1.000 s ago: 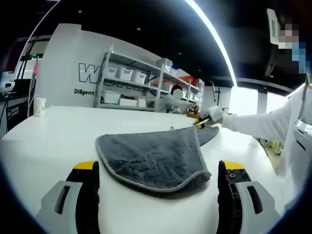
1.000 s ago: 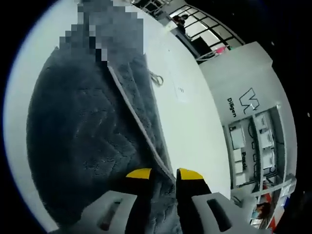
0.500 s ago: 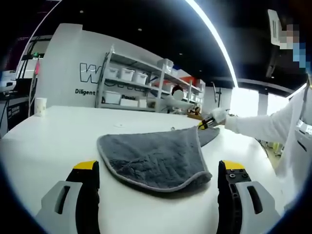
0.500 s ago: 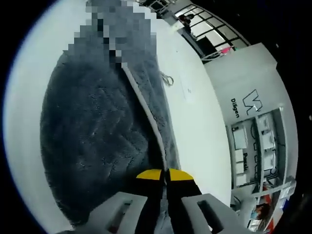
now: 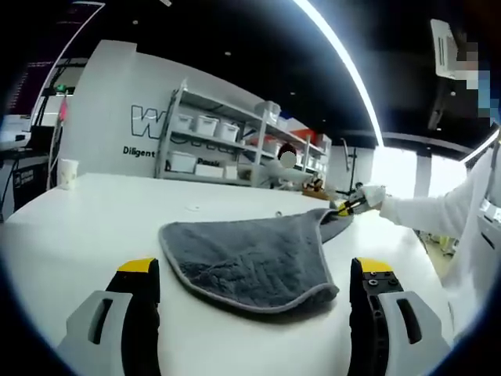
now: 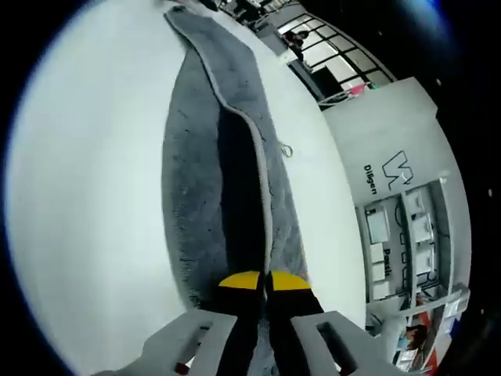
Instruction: Open the folded towel by lifting each exposed corner and separating the folded layers until the towel lies flat within the target outline without major curled edges
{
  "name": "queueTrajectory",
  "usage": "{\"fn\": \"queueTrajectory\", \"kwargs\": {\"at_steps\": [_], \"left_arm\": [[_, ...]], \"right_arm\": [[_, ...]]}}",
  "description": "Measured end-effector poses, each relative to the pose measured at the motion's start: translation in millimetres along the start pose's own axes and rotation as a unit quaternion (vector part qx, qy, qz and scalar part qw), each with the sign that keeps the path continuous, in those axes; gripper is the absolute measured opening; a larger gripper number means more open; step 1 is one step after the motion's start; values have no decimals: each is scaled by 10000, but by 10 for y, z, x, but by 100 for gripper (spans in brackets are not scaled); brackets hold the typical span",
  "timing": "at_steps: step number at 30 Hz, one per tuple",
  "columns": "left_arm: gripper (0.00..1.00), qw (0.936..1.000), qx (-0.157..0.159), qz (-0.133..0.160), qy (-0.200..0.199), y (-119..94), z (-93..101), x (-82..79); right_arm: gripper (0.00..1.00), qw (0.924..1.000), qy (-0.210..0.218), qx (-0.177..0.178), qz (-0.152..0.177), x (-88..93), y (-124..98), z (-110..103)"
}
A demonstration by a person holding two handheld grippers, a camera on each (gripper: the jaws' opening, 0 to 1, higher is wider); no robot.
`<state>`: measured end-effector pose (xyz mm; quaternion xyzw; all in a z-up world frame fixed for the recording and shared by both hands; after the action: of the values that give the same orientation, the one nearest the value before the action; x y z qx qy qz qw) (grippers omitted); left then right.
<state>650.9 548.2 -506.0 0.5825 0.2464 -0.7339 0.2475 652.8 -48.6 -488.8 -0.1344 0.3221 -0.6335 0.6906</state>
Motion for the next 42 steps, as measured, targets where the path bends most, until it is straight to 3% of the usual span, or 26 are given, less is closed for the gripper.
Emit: {"fn": "queueTrajectory", "kwargs": {"at_steps": [17, 31, 42], "left_arm": [[99, 9998, 115, 161, 6, -35, 52, -50], [99, 9996, 184, 211, -45, -35, 80, -56], [99, 9997, 162, 175, -71, -26, 74, -41]], "right_arm": [[0, 9989, 455, 103, -39, -41, -598, -526], [0, 9955, 933, 171, -5, -88, -825, -846], [0, 9928, 1191, 99, -79, 12, -1010, -966]]}}
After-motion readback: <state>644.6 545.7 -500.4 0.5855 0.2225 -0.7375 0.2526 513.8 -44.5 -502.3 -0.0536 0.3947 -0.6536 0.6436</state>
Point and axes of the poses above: the point that each gripper's makers call its tool centre point, and the gripper's own axes: y roughly forward along the fingers, z roughly to its right, x roughly out of its underside, the point moved 9 cm from there along -y, roughly backward along the fingers, and after that the axes turned 1 degree about -y, right-handed, at the moved point
